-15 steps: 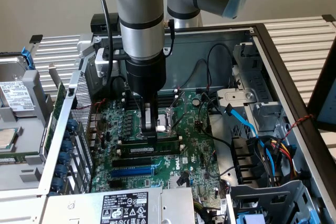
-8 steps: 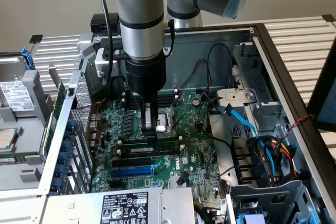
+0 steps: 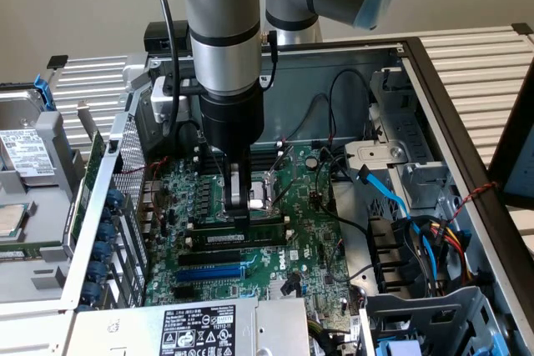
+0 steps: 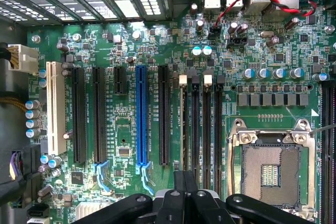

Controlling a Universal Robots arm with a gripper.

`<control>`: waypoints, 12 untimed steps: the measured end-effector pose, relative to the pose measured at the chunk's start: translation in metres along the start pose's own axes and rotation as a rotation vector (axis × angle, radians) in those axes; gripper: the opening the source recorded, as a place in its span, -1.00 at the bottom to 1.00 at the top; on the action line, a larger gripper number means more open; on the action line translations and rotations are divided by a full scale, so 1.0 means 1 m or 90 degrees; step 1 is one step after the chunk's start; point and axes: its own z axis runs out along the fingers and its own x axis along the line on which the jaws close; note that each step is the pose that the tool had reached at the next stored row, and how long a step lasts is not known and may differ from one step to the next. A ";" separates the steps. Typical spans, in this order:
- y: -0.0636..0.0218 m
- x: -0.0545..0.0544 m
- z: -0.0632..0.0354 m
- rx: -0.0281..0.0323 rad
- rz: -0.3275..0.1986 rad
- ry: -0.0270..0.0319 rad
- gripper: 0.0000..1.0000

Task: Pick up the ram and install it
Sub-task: 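Press down the ram until it locks into place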

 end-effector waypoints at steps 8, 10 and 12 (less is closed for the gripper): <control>0.0000 0.000 0.0000 0.0001 0.000 -0.0001 -0.79; 0.0000 0.000 0.0000 0.0001 0.000 0.0000 -0.79; 0.0000 0.000 0.0000 0.0001 0.000 -0.0001 -0.79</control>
